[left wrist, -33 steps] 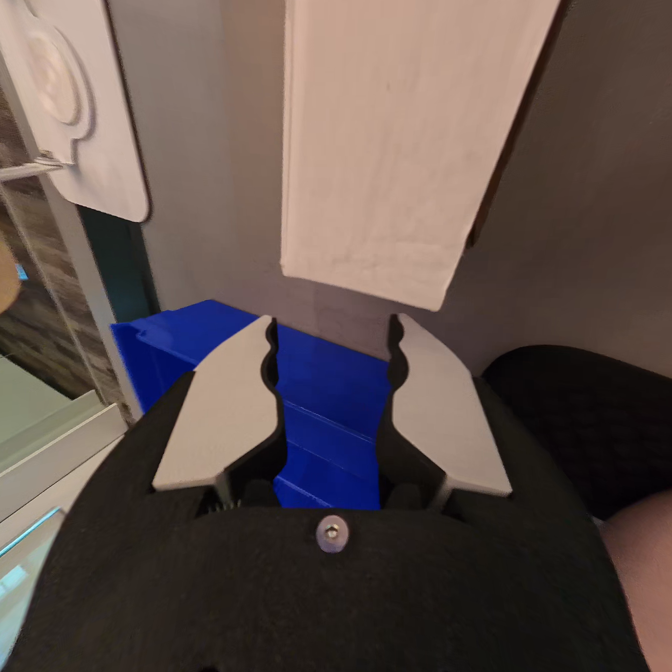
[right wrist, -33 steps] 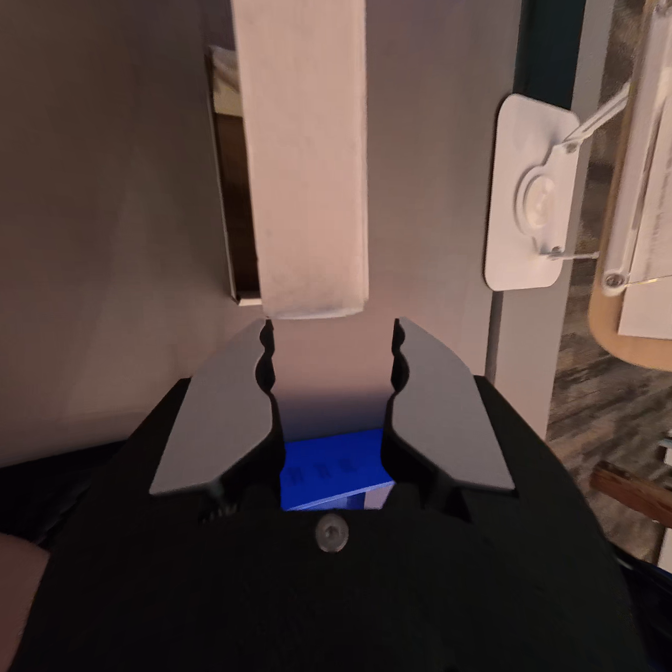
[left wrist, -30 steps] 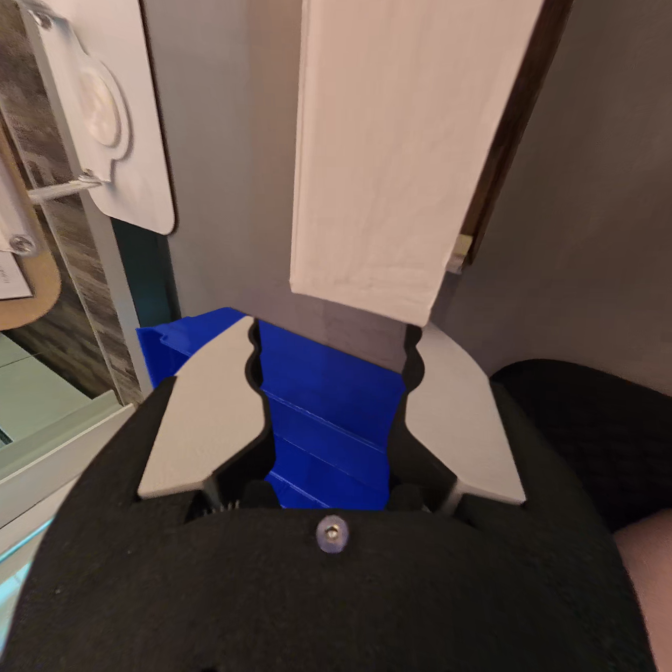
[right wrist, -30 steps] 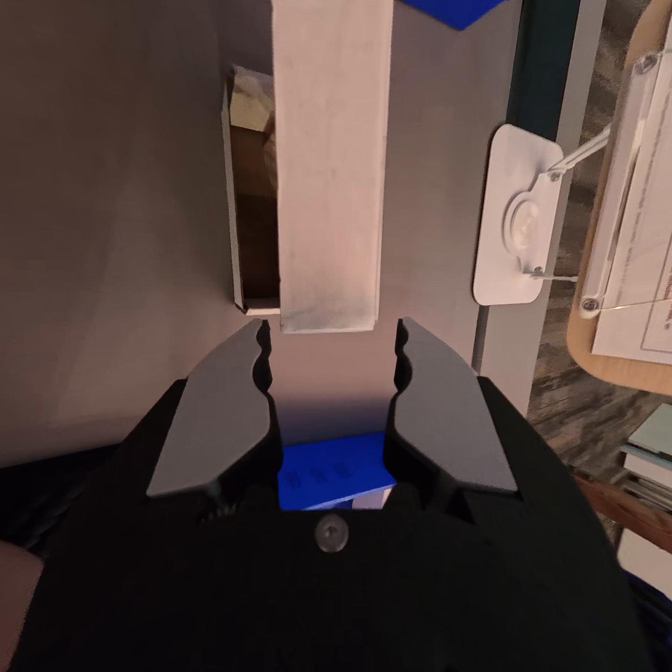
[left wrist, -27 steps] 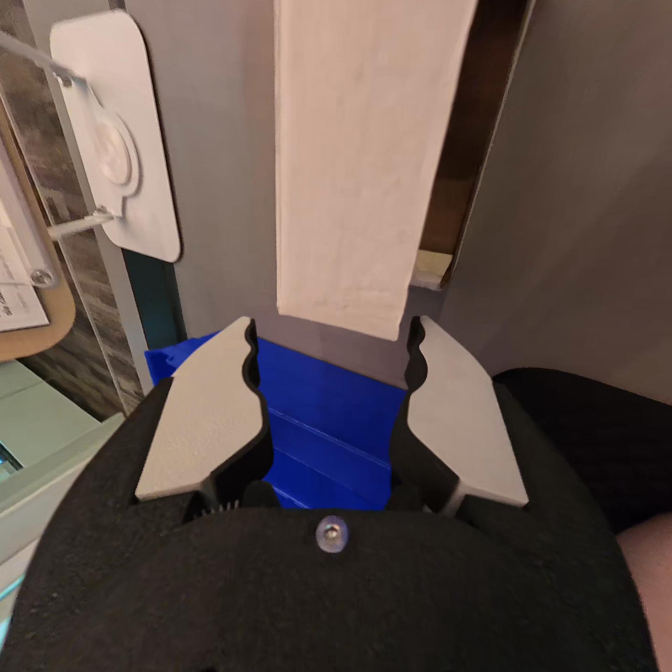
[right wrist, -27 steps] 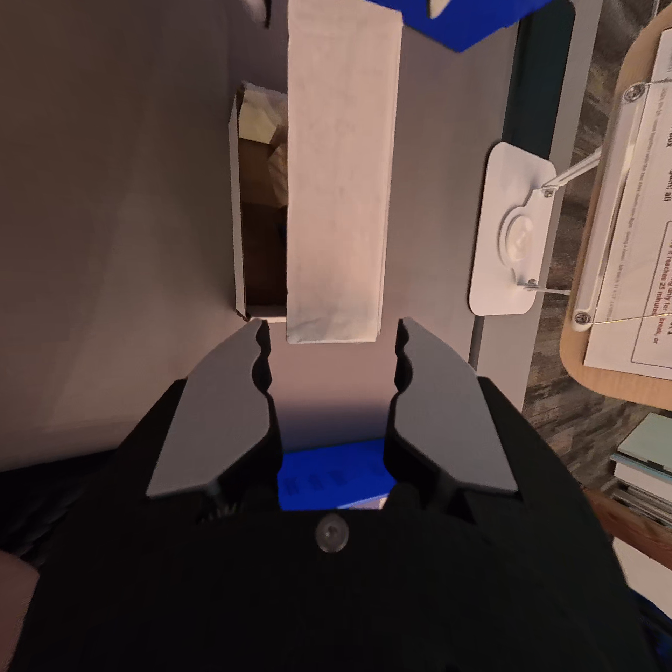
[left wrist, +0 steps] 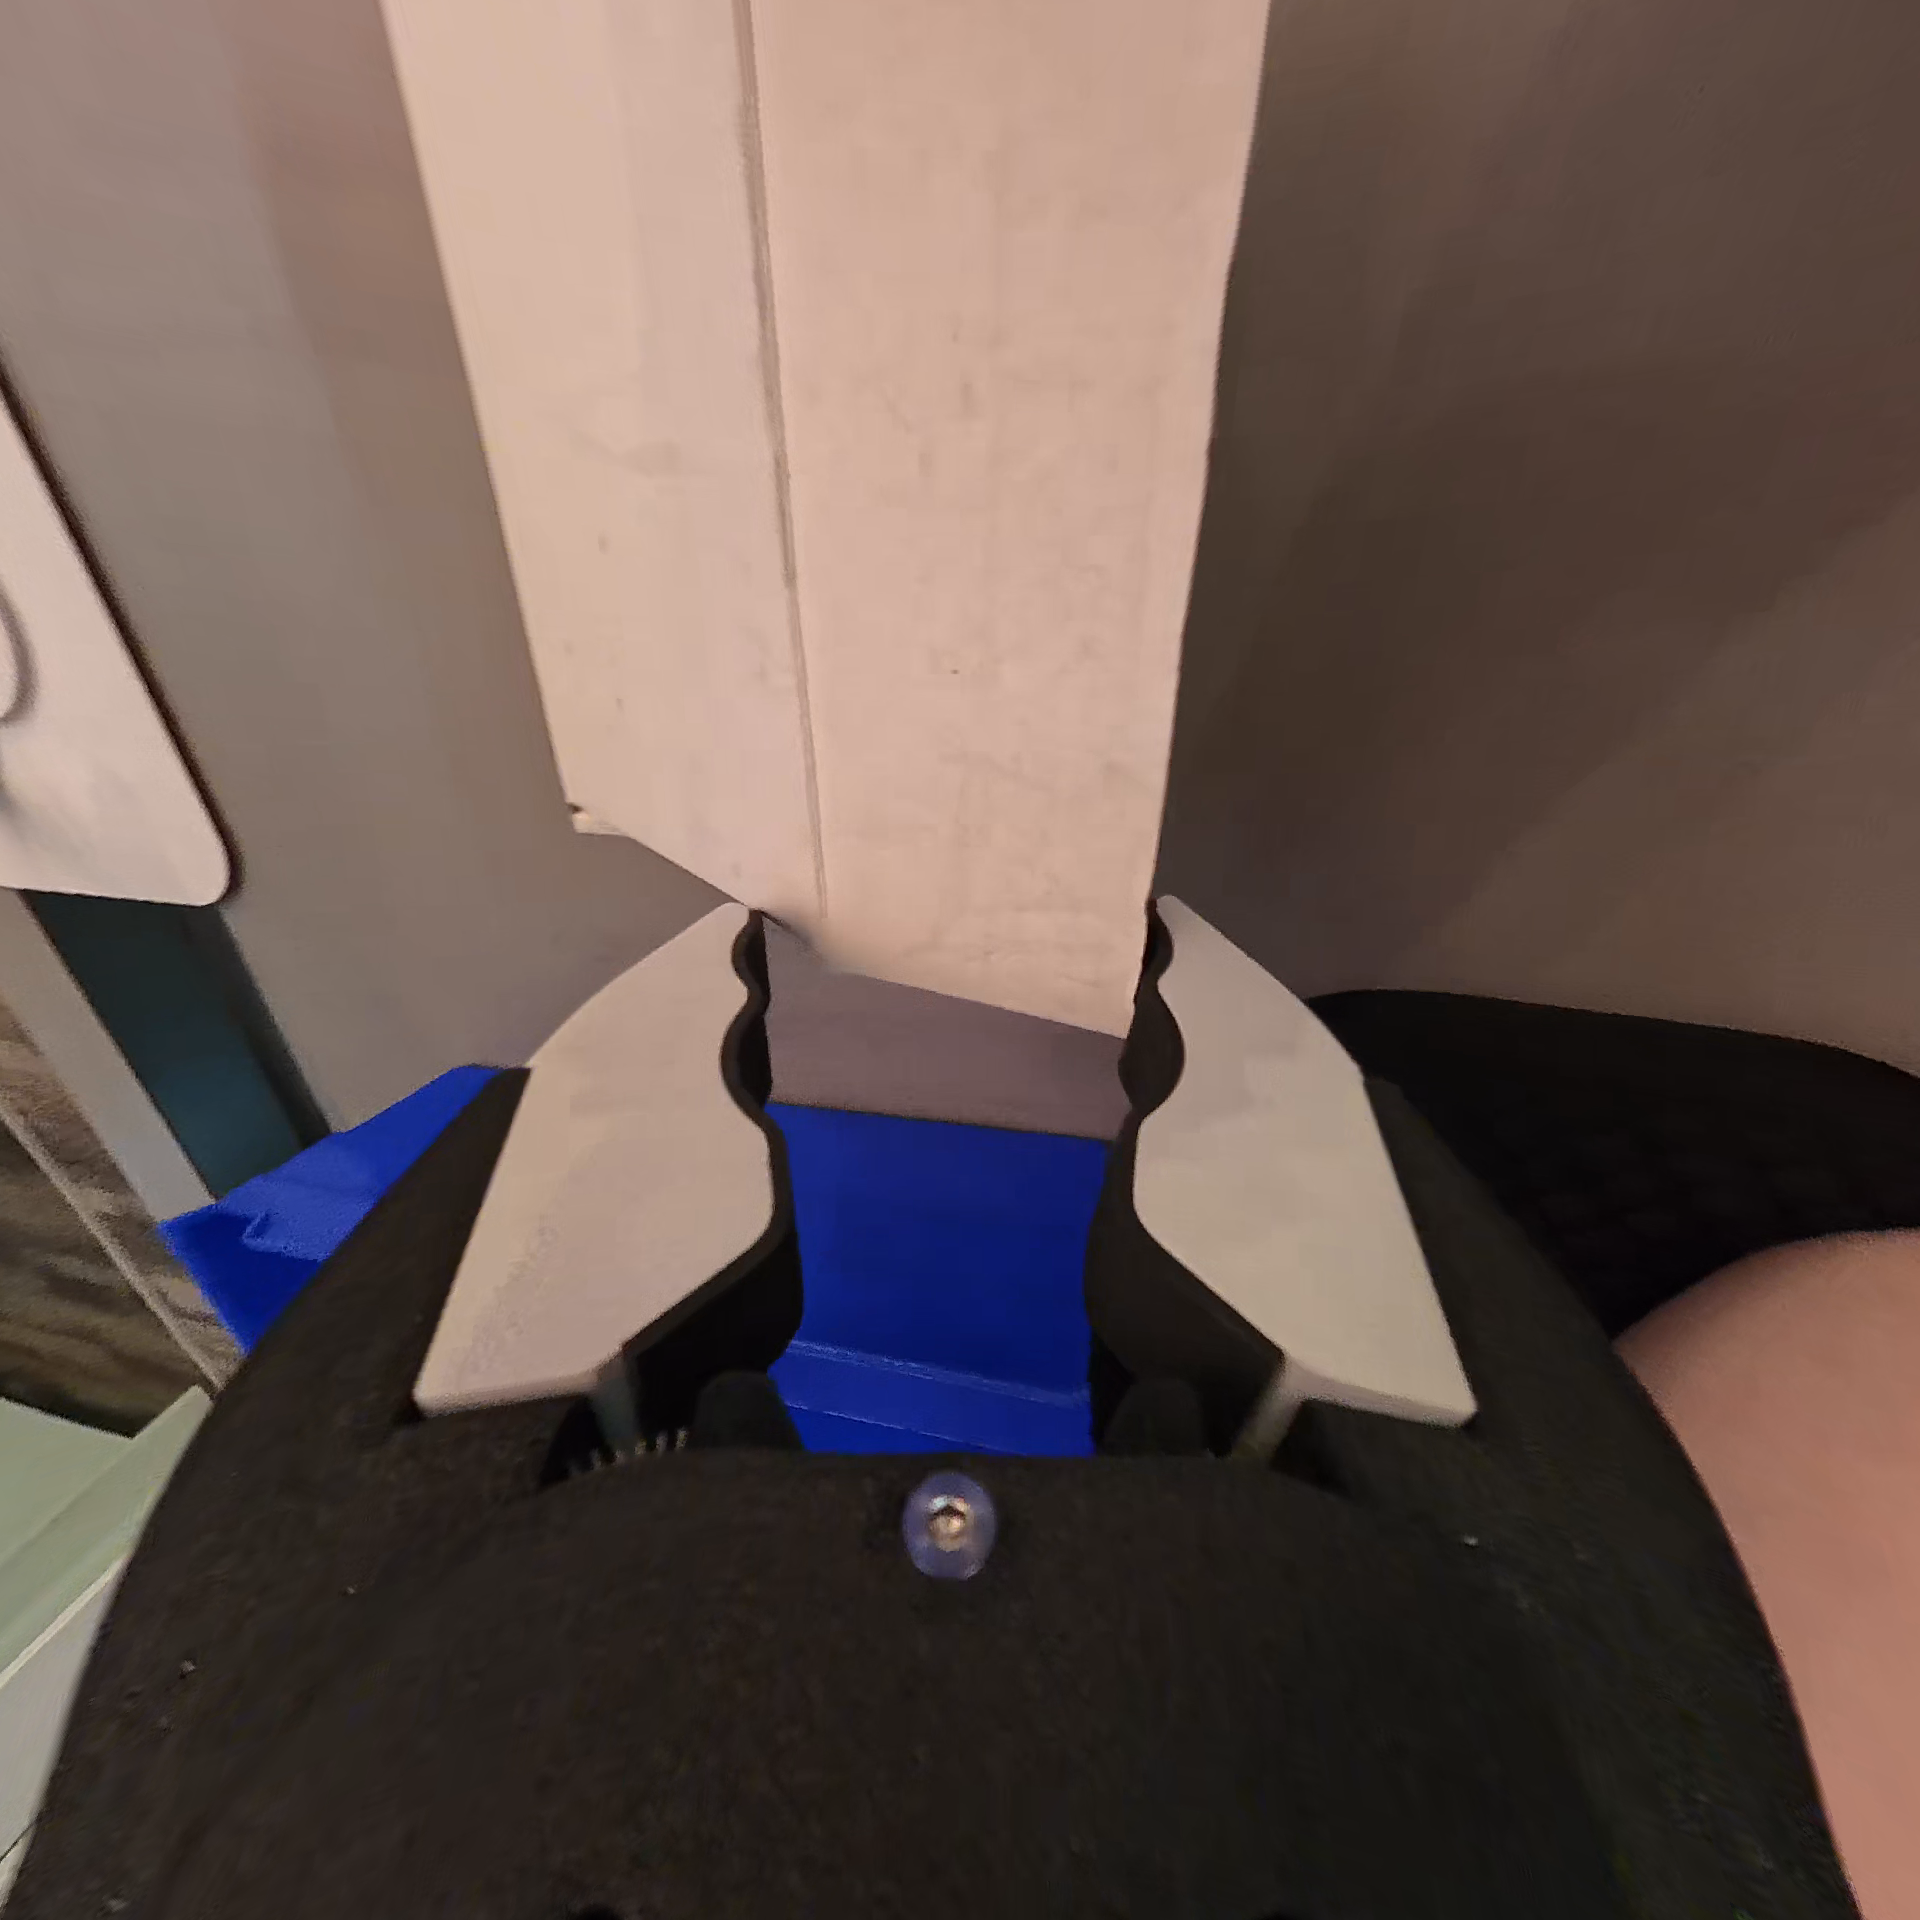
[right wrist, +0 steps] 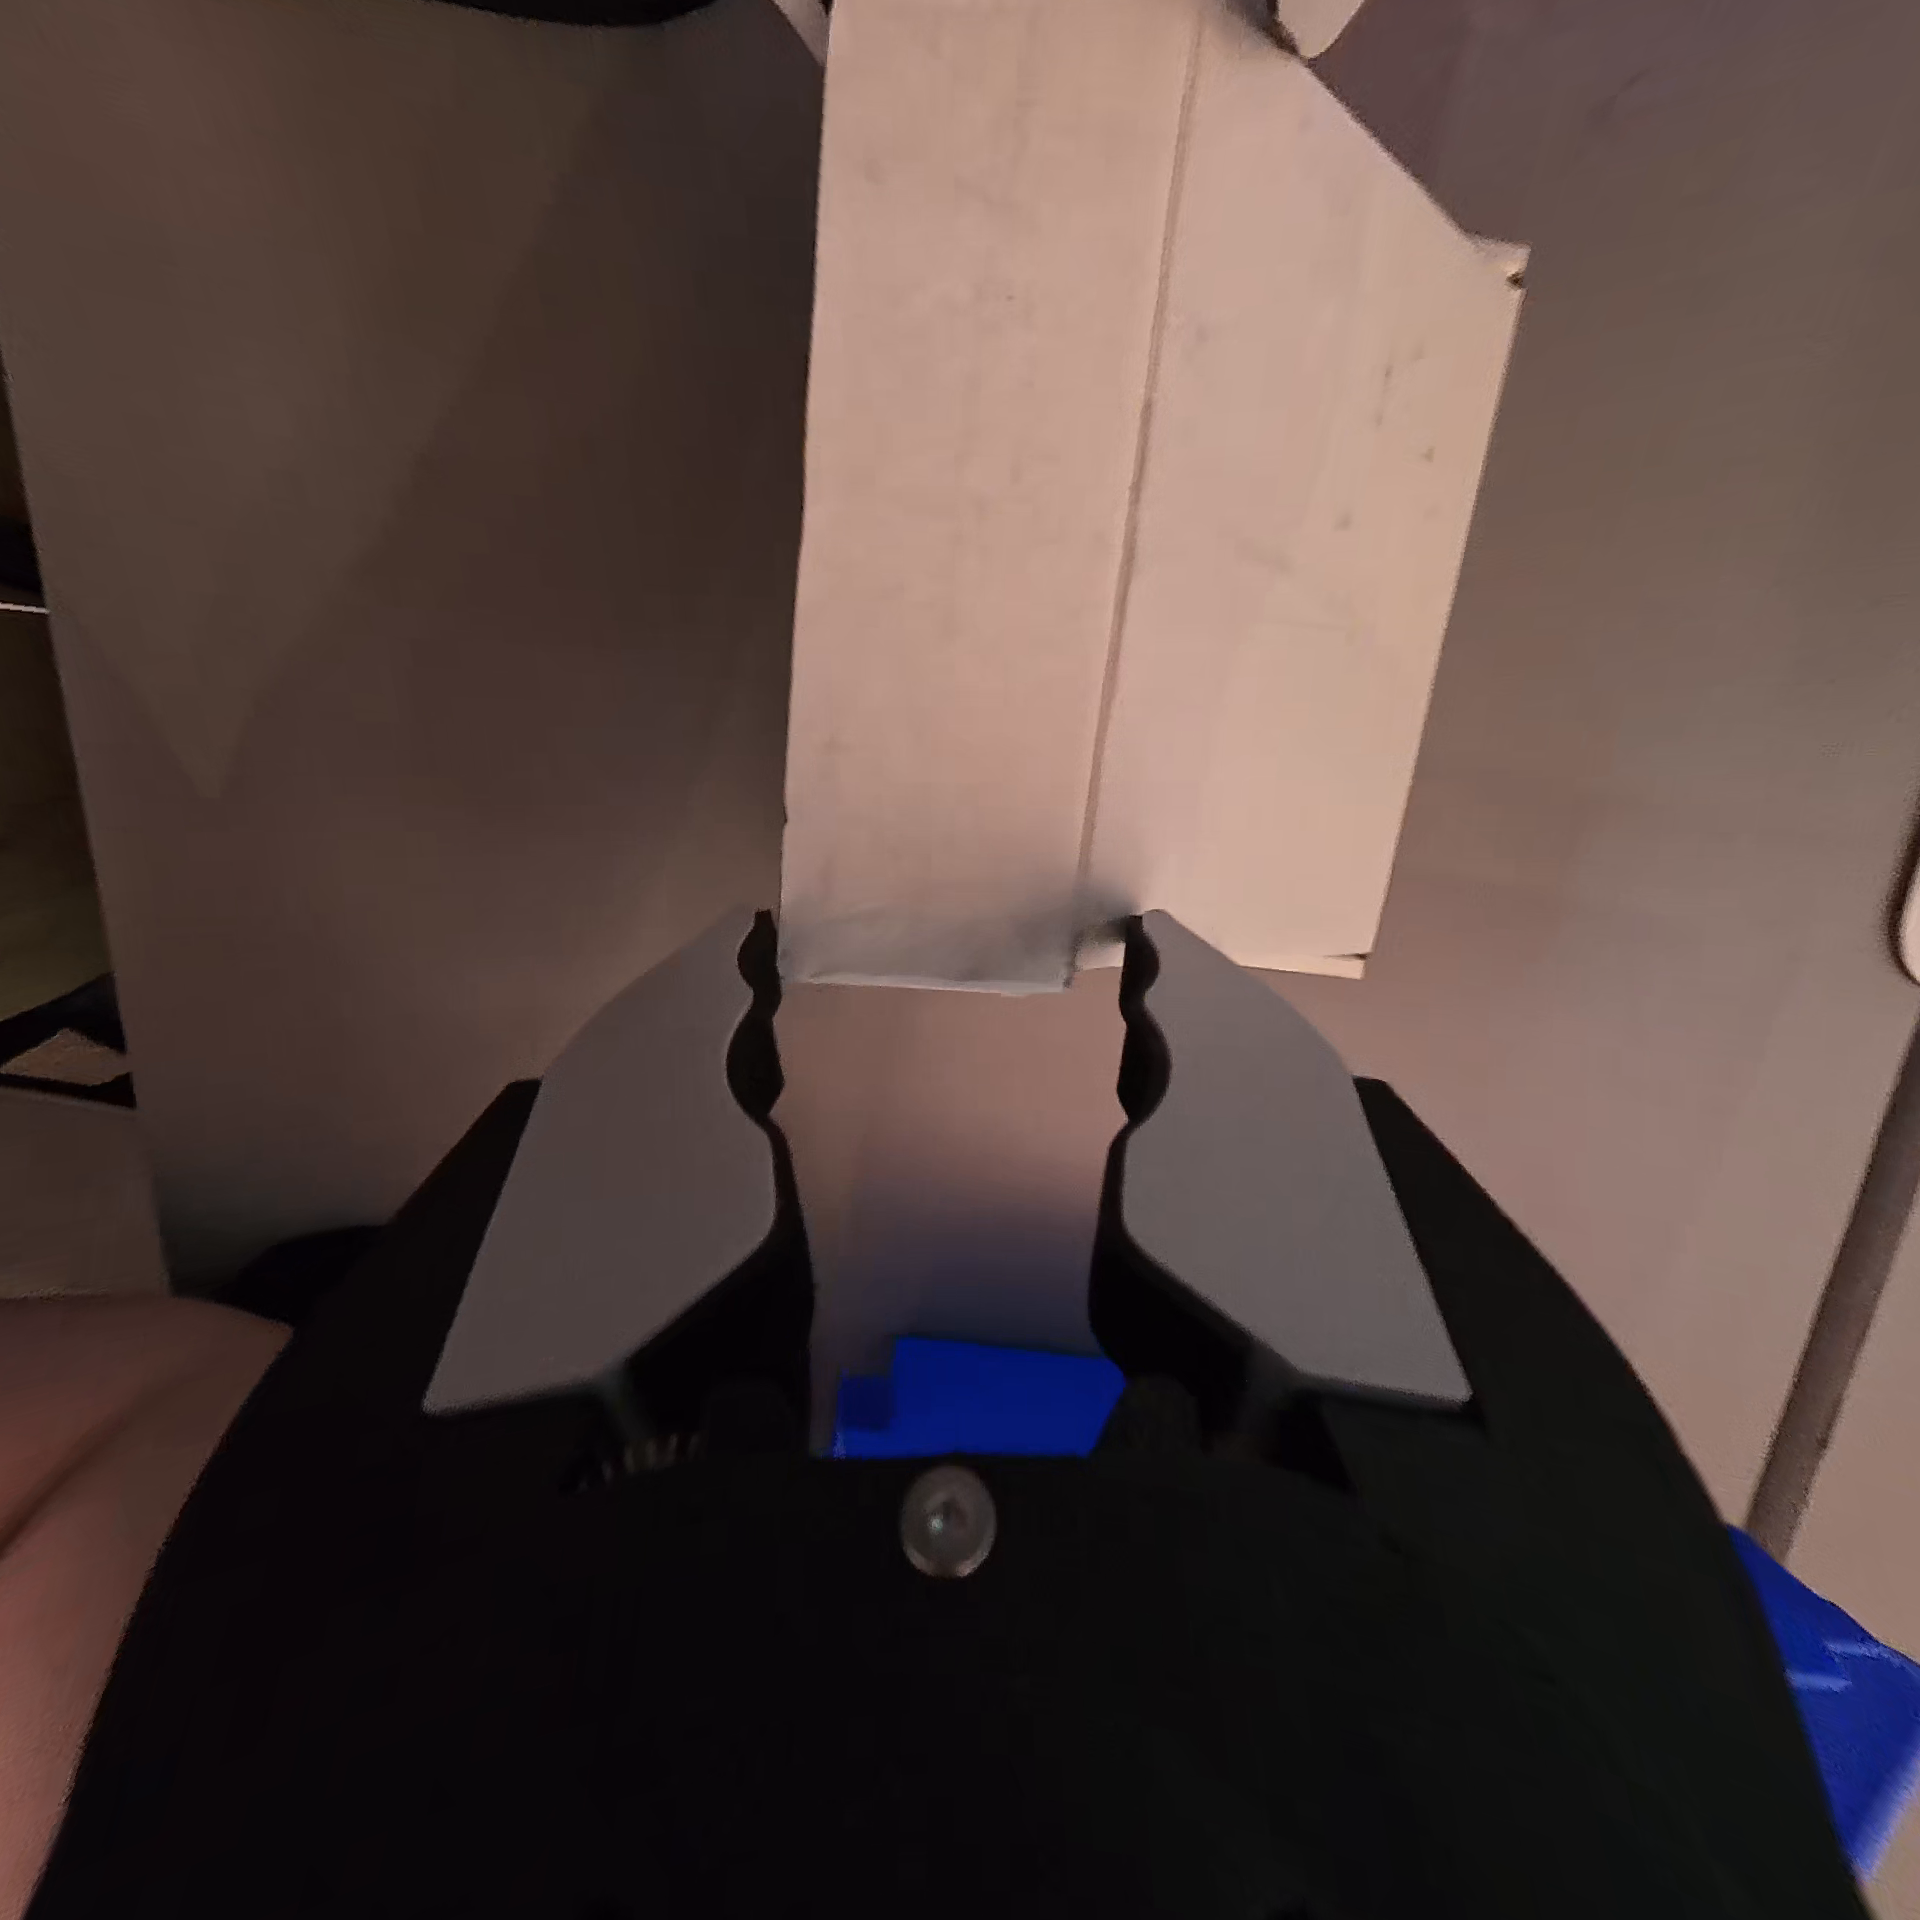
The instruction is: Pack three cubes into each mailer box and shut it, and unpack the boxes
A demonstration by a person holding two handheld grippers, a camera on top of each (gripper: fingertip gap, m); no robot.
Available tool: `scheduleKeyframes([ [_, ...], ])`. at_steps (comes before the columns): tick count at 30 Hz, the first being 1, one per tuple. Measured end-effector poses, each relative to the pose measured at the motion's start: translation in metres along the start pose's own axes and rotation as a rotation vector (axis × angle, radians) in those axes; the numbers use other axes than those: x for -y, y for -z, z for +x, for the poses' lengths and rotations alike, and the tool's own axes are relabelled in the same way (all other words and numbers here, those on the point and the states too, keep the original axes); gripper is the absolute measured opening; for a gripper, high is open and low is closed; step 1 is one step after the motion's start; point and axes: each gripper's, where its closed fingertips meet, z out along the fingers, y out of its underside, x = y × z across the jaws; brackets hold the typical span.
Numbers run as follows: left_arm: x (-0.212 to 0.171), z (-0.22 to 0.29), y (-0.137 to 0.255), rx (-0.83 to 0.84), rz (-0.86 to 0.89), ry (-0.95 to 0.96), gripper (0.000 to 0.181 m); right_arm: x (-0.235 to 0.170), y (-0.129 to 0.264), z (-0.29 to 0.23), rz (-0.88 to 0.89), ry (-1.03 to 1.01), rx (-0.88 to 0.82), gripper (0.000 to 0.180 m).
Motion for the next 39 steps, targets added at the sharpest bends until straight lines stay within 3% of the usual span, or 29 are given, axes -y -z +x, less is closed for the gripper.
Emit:
scheduleKeyframes([
  [15,-0.002,-0.015,-0.014,0.043,-0.038,0.052,0.065,-0.014,0.002,0.015,-0.001,-0.087,-0.066,0.065],
  [22,0.01,-0.032,-0.015,0.101,0.063,0.177,0.07,-0.011,0.014,0.026,0.1,-0.171,-0.238,0.068],
  [30,0.003,-0.037,-0.02,0.314,0.238,0.432,0.069,-0.029,0.009,0.03,0.274,-0.237,-0.623,0.067],
  [35,0.008,-0.042,-0.021,0.48,0.322,0.514,0.067,-0.025,0.007,0.019,0.419,-0.304,-0.729,0.054],
  [39,0.015,-0.031,-0.022,0.47,0.397,0.538,0.062,-0.029,-0.008,0.014,0.411,-0.336,-0.796,0.053],
])
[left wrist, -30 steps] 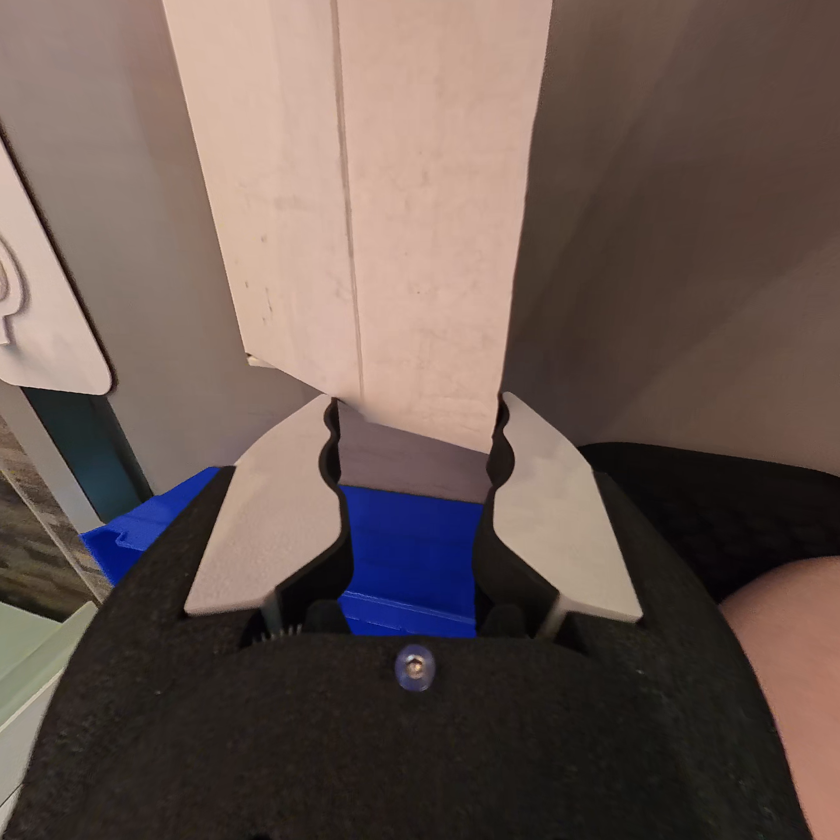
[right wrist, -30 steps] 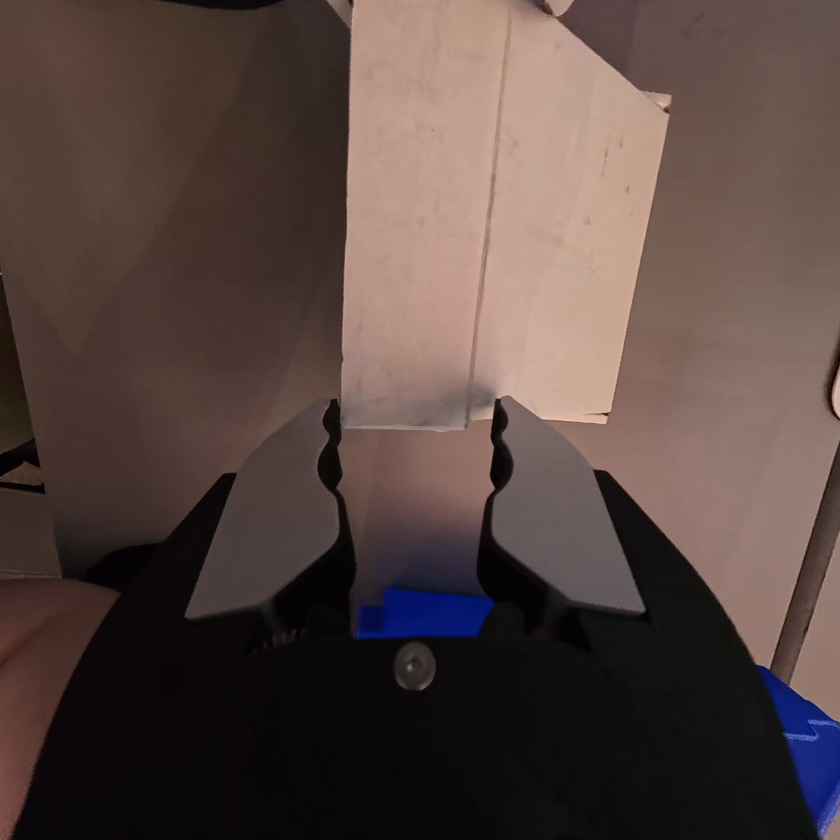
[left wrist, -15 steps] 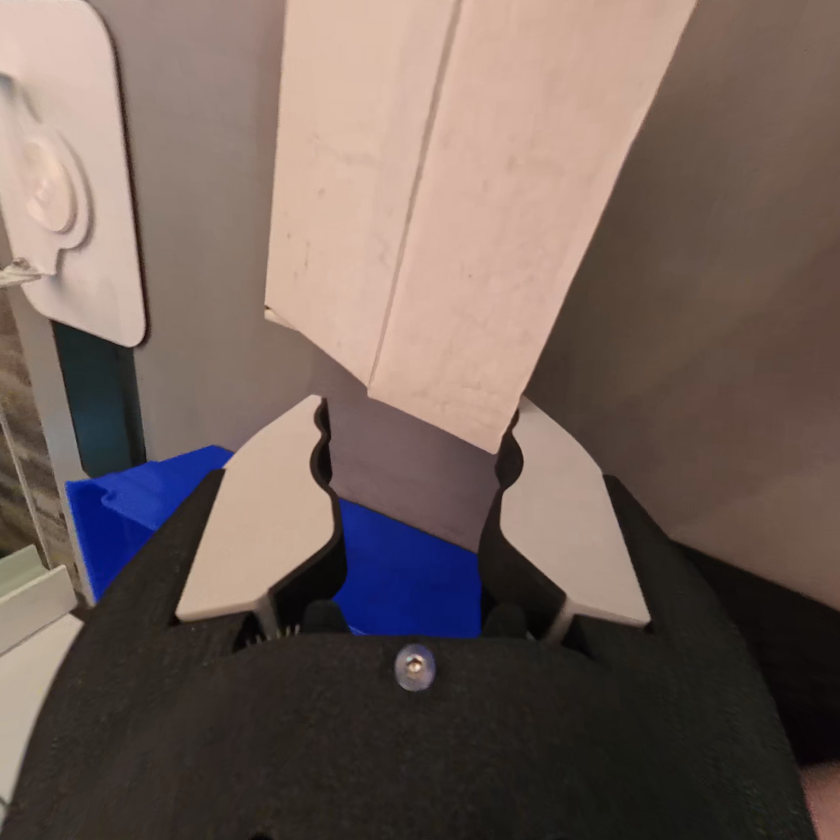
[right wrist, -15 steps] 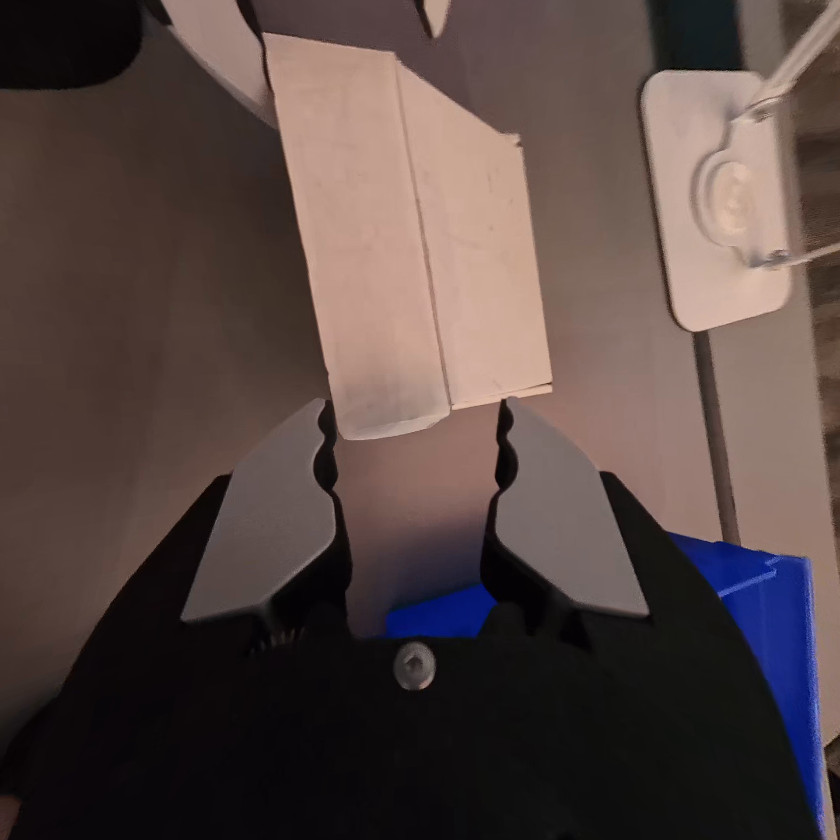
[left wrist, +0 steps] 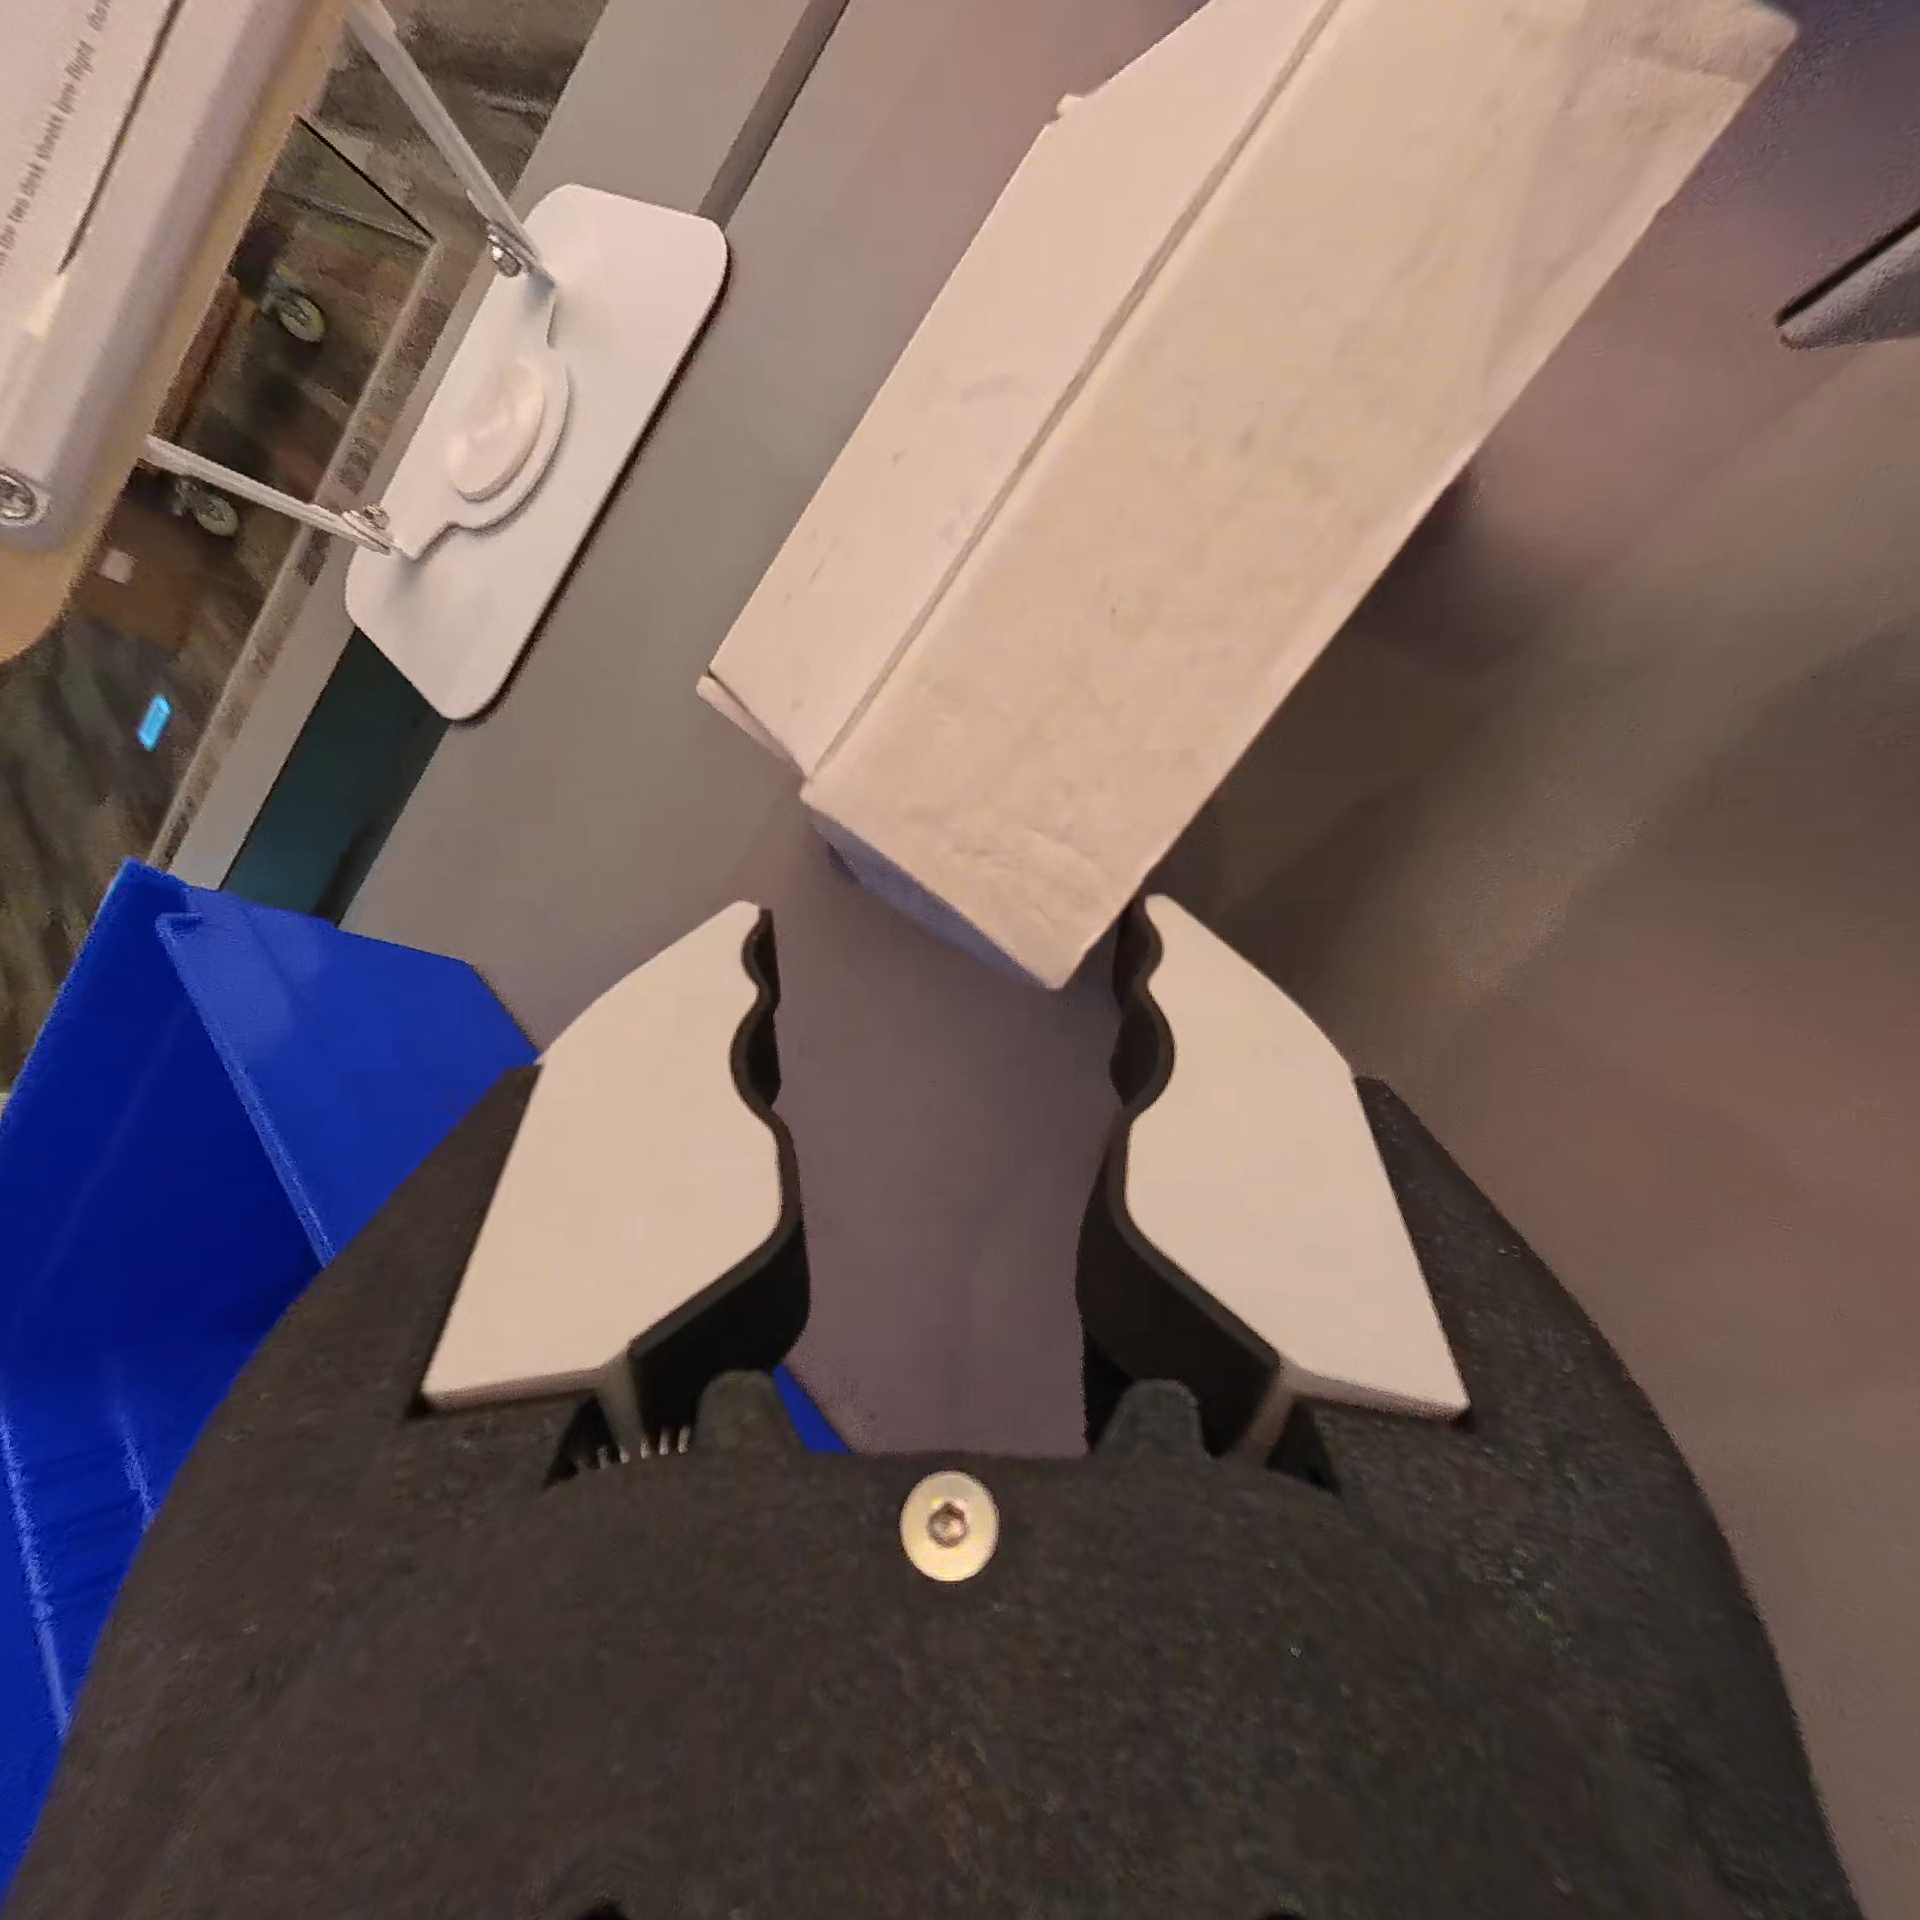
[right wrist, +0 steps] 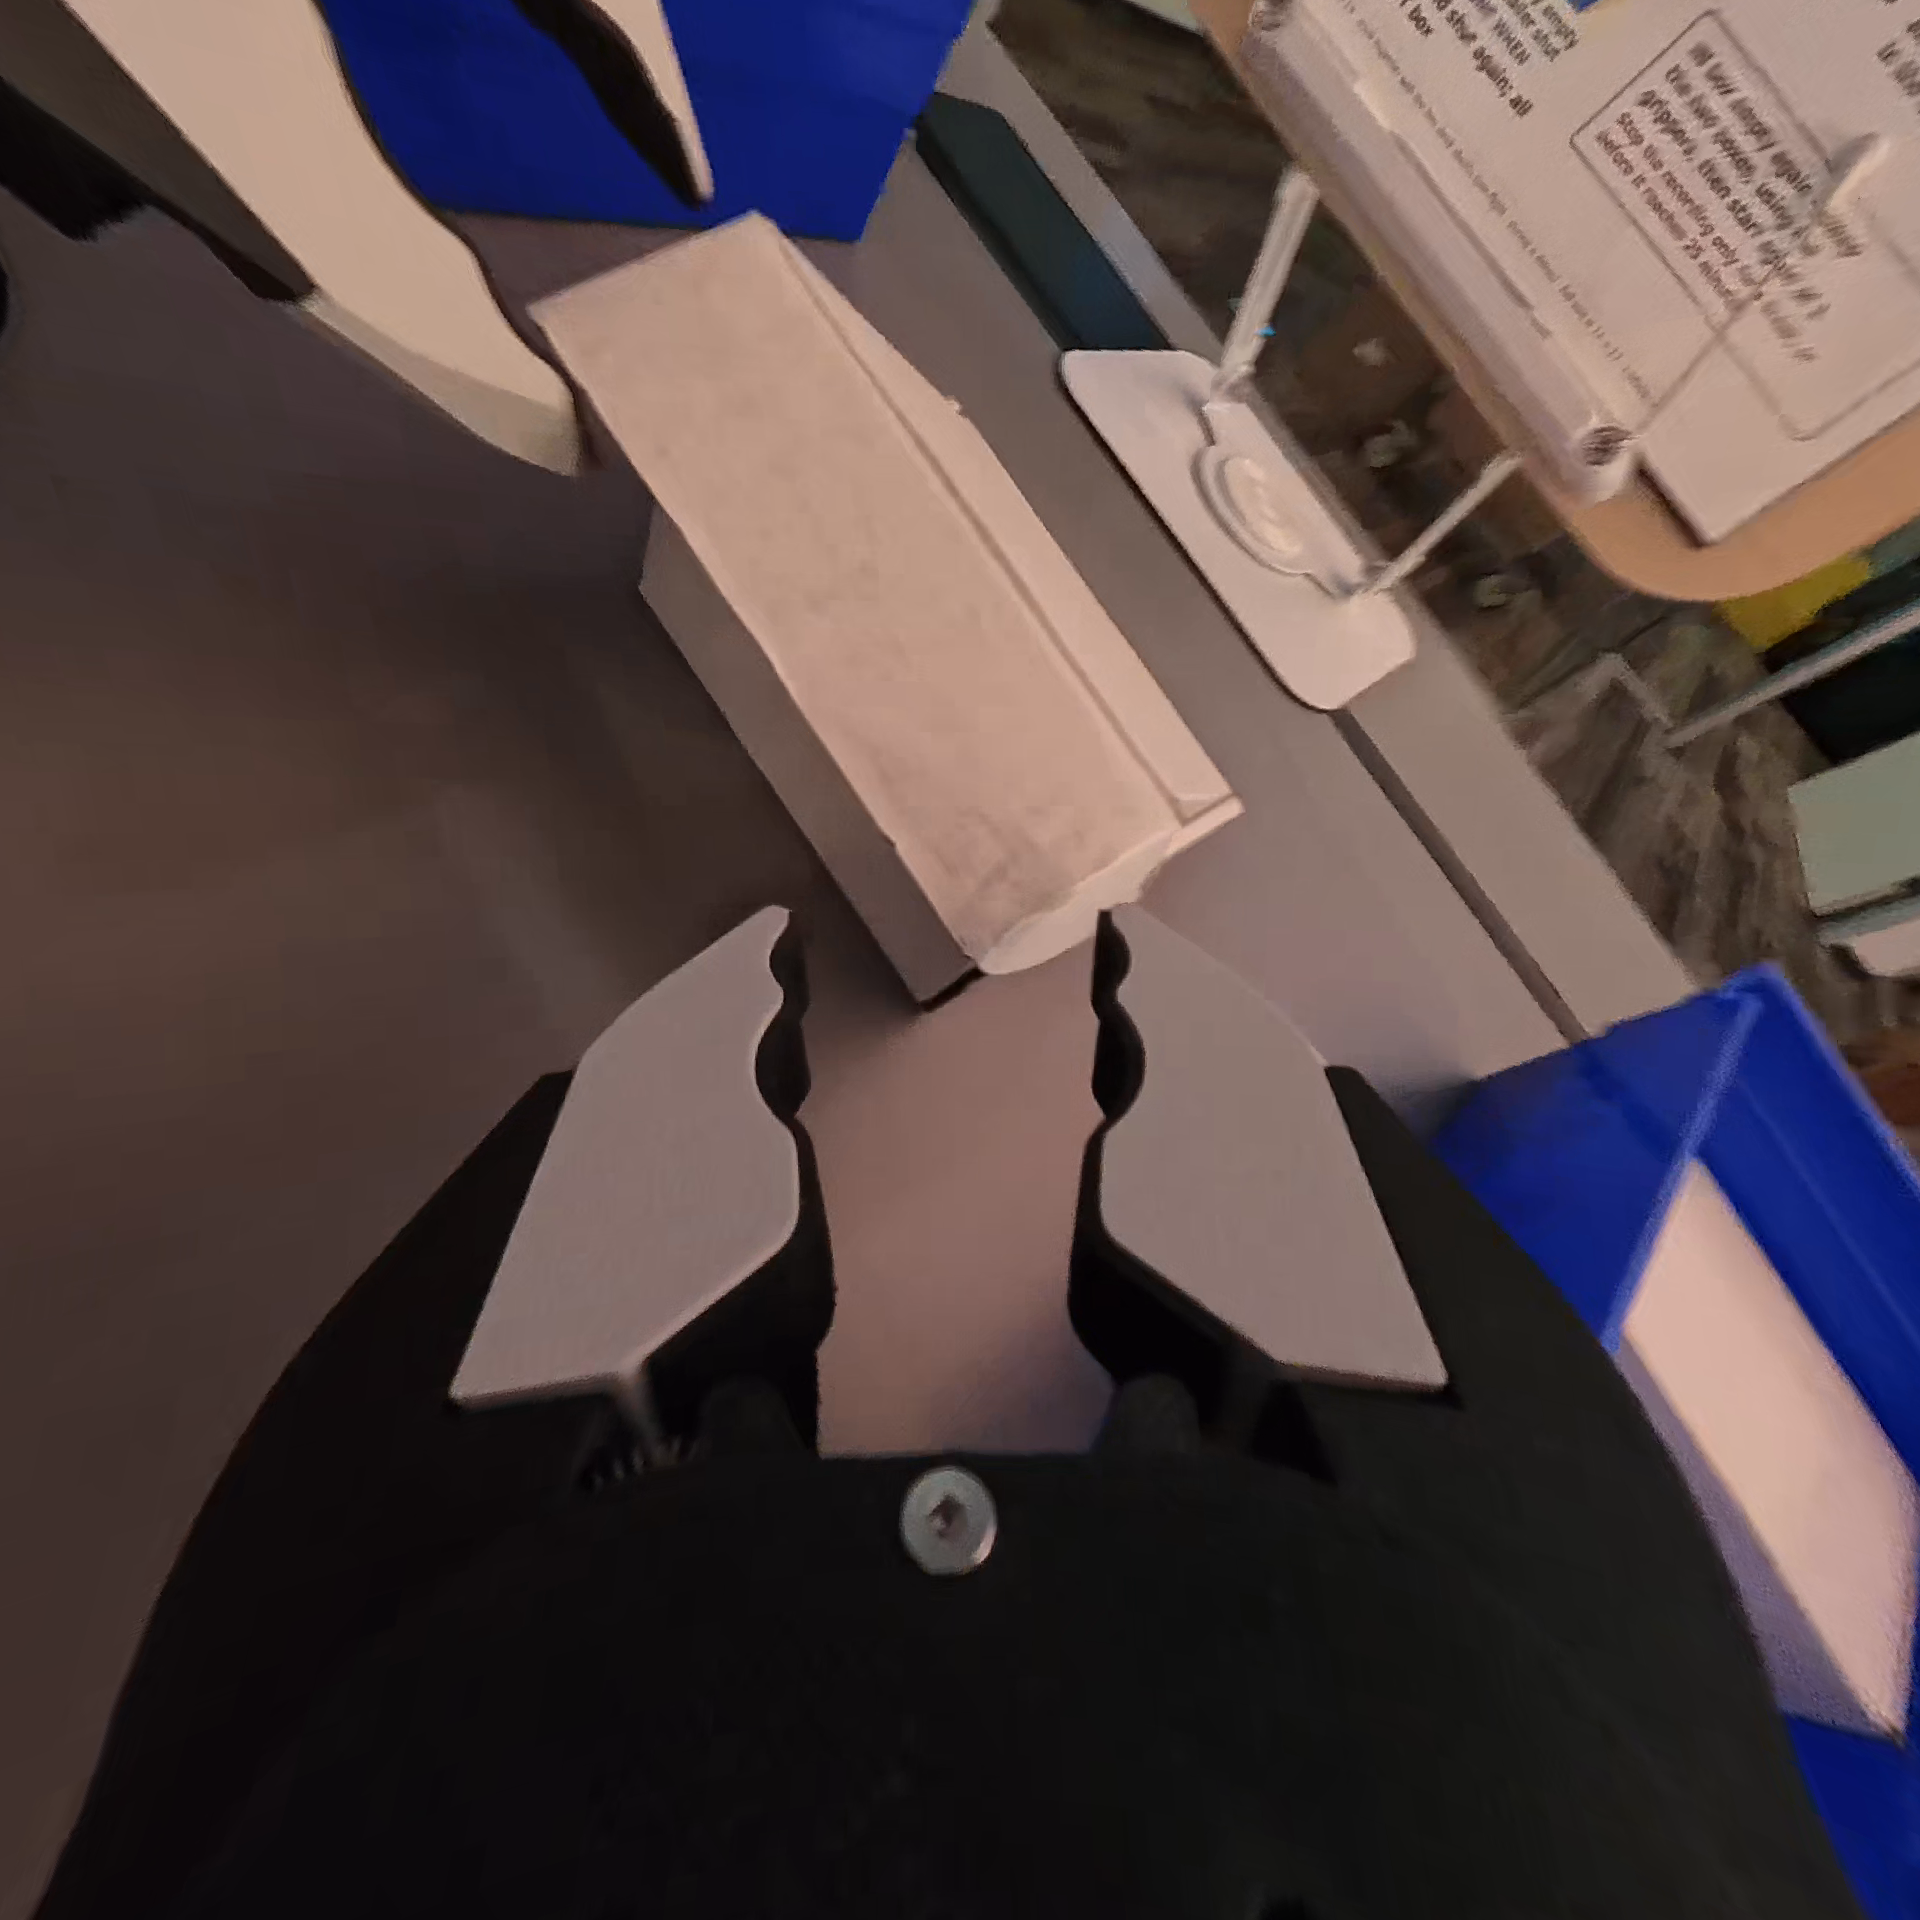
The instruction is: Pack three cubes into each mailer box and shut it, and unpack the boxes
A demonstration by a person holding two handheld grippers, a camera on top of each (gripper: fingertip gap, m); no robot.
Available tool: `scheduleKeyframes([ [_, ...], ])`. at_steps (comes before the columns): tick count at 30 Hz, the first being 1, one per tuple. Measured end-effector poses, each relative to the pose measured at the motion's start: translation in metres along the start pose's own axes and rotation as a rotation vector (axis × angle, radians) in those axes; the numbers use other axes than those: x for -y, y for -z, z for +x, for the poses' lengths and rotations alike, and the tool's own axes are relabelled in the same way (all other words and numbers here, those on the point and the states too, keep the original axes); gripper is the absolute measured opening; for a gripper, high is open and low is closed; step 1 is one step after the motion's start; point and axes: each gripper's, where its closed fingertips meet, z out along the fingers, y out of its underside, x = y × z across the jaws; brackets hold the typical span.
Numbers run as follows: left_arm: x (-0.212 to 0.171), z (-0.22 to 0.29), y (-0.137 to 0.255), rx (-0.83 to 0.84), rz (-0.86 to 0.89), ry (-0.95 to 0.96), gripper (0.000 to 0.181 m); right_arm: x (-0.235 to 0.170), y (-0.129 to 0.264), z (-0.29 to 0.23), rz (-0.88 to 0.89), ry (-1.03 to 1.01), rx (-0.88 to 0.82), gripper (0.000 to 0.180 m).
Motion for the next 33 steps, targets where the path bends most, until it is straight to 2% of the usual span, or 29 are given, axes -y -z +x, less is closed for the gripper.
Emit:
scheduleKeyframes([
  [3,-0.005,0.007,-0.004,-0.01,0.018,0.025,0.058,0.0,-0.002,0.01,0.008,0.021,-0.117,0.045],
  [6,-0.012,0.02,-0.009,-0.056,-0.015,0.041,0.064,-0.01,-0.007,0.018,-0.029,-0.032,-0.135,0.045],
  [8,-0.012,0.015,-0.013,-0.016,-0.003,0.055,0.059,-0.015,-0.01,0.02,-0.038,-0.052,-0.138,0.045],
  [10,-0.012,0.004,-0.017,0.056,0.007,0.058,0.063,-0.014,-0.01,0.023,-0.021,-0.045,-0.155,0.042],
  [14,-0.005,0.001,-0.019,0.103,0.072,-0.012,0.043,-0.017,-0.016,0.022,-0.026,-0.055,-0.154,0.037],
  [17,0.0,0.006,-0.019,0.101,0.101,-0.045,0.036,-0.021,-0.021,0.021,-0.042,-0.063,-0.149,0.037],
  [23,0.008,0.001,-0.009,0.089,0.163,0.017,0.018,0.002,-0.01,0.024,0.077,-0.079,-0.195,0.019],
  [26,0.012,-0.006,0.0,0.084,0.209,0.066,0.012,0.01,-0.002,0.027,0.122,-0.133,-0.195,0.01],
  [33,0.017,-0.003,0.005,0.056,0.231,0.096,0.01,0.013,0.005,0.028,0.135,-0.271,-0.133,0.008],
])
